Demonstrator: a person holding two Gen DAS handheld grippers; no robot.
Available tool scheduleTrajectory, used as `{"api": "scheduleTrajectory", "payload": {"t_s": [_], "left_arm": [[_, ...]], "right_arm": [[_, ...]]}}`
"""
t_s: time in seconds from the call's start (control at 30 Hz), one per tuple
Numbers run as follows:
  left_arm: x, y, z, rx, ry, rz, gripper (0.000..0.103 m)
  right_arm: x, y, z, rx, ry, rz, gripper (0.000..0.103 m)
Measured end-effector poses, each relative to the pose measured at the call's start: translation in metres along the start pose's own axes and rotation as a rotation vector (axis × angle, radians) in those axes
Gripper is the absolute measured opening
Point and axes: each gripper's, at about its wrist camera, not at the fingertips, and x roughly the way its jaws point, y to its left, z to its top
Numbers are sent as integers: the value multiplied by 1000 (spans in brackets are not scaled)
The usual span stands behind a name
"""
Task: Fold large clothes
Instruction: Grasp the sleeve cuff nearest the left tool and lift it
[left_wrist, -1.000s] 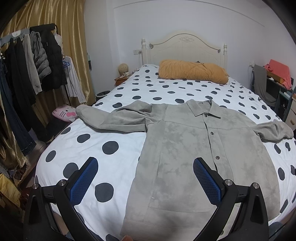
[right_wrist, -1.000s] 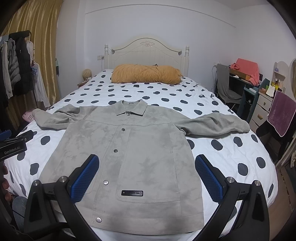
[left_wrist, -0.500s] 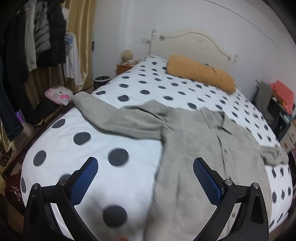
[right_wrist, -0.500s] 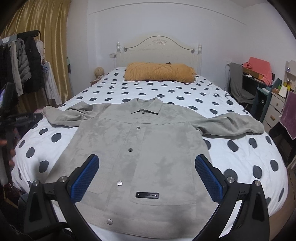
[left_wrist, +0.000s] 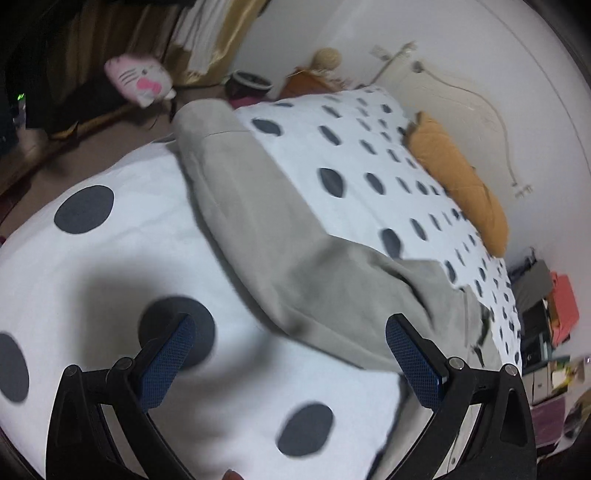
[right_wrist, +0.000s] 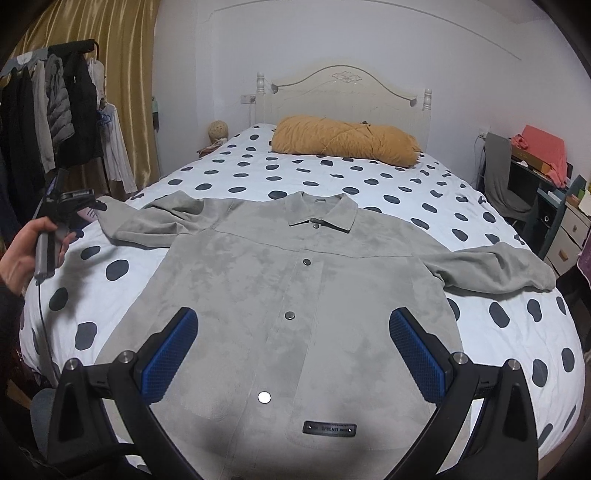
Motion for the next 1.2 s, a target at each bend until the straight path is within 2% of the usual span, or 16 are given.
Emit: {"api": "scheduleTrajectory", "payload": {"t_s": [0.17,0.23,0.27,0.4,0.5,0.6,0.77,0.83,0.87,0.93,1.0,1.07,1.2], "left_arm": [[44,33,30,-115,71,-85,103],[62,40,42,-143,81,-176,103],[72,42,47,-153,91,-199,103],[96,54,67,-187,68,-251,103],[101,56,77,-209,26,-324,103],[105,47,84,-180,20,-354,101],[105,48,84,-156,6,-384,89],[107,52,83,-152,16,-355,68],[107,55,81,-151,19,-337,61],[111,60,82,-160,33,-301,32],[116,66,84,-195,43,-287,18],[117,70,83,-204,51,-286,15],[111,54,85,-123,20,-230,7]], "right_arm": [[15,8,7,-18,9,-3,103],[21,12,10,-26,10,-1,103],[23,15,11,-31,11,3,103],[36,27,14,-62,21,20,103],[55,35,20,-85,52,30,103],[76,37,29,-42,93,89,103],[89,53,31,-44,96,115,103],[91,56,29,-44,105,122,103],[92,56,27,-42,110,120,103],[93,55,27,-38,112,118,103],[91,53,27,-34,107,112,103],[89,55,28,-37,102,110,103],[95,64,33,-67,104,113,103]]}}
